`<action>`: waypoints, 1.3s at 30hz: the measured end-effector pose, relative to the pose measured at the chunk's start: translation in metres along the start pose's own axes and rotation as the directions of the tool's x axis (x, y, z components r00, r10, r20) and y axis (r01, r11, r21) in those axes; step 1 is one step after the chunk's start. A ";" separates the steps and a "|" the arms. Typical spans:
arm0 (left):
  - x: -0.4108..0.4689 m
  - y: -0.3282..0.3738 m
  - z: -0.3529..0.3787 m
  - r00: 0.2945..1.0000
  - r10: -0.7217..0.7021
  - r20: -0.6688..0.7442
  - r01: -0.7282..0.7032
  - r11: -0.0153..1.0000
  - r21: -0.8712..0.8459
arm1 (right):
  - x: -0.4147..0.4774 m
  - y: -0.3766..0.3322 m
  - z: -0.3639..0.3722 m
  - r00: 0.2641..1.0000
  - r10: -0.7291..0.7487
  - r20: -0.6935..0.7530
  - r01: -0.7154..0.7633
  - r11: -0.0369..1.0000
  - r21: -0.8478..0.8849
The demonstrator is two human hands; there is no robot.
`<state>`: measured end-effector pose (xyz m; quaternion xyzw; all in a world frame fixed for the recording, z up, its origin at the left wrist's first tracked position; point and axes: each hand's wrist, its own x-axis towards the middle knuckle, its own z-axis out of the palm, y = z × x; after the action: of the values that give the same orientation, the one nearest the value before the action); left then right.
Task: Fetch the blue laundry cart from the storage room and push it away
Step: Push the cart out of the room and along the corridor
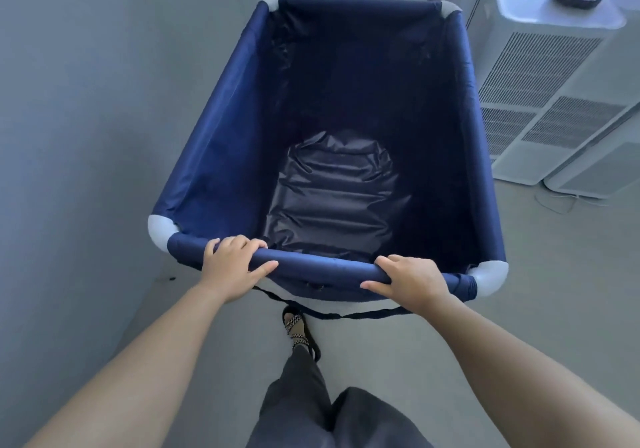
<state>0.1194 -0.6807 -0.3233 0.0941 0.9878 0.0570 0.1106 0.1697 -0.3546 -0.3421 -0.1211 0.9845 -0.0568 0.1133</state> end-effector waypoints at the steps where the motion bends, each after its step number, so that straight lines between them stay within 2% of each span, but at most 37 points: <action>1: -0.009 -0.002 0.003 1.000 0.004 -0.002 -0.004 1.000 0.014 | -0.008 -0.004 0.003 1.000 -0.009 -0.004 0.009 1.000 0.003; 7: -0.038 -0.003 0.013 1.000 0.014 0.014 -0.016 0.993 0.116 | -0.028 -0.013 0.011 0.999 -0.035 -0.022 0.035 0.999 0.013; 12: -0.033 0.001 0.014 1.000 0.015 0.024 -0.017 0.994 0.104 | -0.018 -0.002 0.005 0.997 -0.030 -0.073 0.029 1.000 -0.009; 14: -0.023 -0.002 0.010 0.998 0.057 0.039 -0.061 0.992 0.111 | -0.011 0.003 0.003 0.991 -0.010 -0.136 0.011 1.000 0.007; 17: 0.000 -0.008 0.001 0.980 0.153 0.131 -0.173 0.971 0.166 | 0.002 0.011 -0.003 0.987 0.034 -0.160 -0.027 0.999 0.043; 20: 0.028 -0.013 -0.003 0.948 0.228 0.223 -0.263 0.954 0.144 | 0.017 0.020 -0.008 0.979 0.039 -0.198 -0.038 0.999 0.007; 23: 0.057 -0.016 -0.004 0.920 0.304 0.247 -0.343 0.930 0.133 | 0.037 0.029 -0.013 0.964 0.039 -0.264 -0.049 0.998 -0.029; 27: 0.088 -0.015 -0.006 0.924 0.349 0.154 -0.374 0.908 0.190 | 0.073 0.044 -0.021 0.953 0.030 -0.300 -0.045 0.998 -0.042; 32: 0.134 -0.011 -0.019 0.918 0.395 0.006 -0.393 0.910 0.131 | 0.127 0.065 -0.036 0.946 0.031 -0.323 -0.052 0.997 -0.058; 39: 0.204 -0.012 -0.038 0.921 0.388 -0.035 -0.381 0.915 0.133 | 0.201 0.090 -0.058 0.935 0.009 -0.356 -0.053 0.992 -0.112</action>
<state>-0.0870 -0.6550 -0.3307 0.2914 0.9545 0.0192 0.0611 -0.0543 -0.3137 -0.3403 -0.0999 0.9922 -0.0169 -0.0724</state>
